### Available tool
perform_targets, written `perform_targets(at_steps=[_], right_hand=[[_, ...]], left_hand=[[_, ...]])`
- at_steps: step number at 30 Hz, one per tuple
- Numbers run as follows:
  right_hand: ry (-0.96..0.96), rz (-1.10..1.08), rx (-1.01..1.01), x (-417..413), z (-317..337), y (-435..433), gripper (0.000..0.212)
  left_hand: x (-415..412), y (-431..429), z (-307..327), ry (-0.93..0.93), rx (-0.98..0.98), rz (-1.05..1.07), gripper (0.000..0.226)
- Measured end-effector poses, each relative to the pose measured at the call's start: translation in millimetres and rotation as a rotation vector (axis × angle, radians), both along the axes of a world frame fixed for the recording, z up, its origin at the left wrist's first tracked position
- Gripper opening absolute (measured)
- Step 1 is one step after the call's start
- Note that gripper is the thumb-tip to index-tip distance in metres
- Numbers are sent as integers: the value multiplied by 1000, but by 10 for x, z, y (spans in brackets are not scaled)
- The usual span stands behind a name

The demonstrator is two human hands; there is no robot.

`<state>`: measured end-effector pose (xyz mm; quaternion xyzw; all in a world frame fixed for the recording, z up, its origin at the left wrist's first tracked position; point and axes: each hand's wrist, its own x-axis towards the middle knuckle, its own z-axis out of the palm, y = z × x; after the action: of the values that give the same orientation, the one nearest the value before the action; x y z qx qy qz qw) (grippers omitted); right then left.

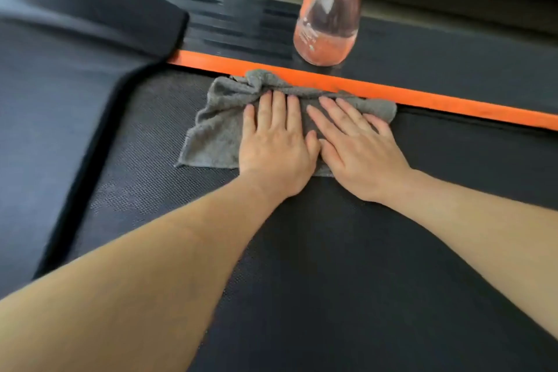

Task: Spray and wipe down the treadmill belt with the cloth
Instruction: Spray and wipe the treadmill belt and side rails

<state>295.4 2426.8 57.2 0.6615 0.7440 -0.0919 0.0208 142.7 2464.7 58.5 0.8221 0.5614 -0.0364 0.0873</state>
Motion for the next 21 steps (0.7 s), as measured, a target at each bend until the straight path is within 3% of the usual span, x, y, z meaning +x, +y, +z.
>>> perform_targets(at_steps=[5, 13, 17, 21], right_hand=[[-35, -111, -87, -249, 110, 47, 71], [-64, -253, -204, -523, 172, 143, 57], [-3, -229, -231, -1281, 173, 282, 57], [84, -130, -243, -2077, 207, 418, 58]], left_hand=[[-153, 89, 43, -25, -48, -111, 69], [-629, 144, 81, -81, -49, -158, 66], [-1331, 141, 118, -15, -23, -106, 61], [-2040, 269, 257, 5, -1, -209, 58]])
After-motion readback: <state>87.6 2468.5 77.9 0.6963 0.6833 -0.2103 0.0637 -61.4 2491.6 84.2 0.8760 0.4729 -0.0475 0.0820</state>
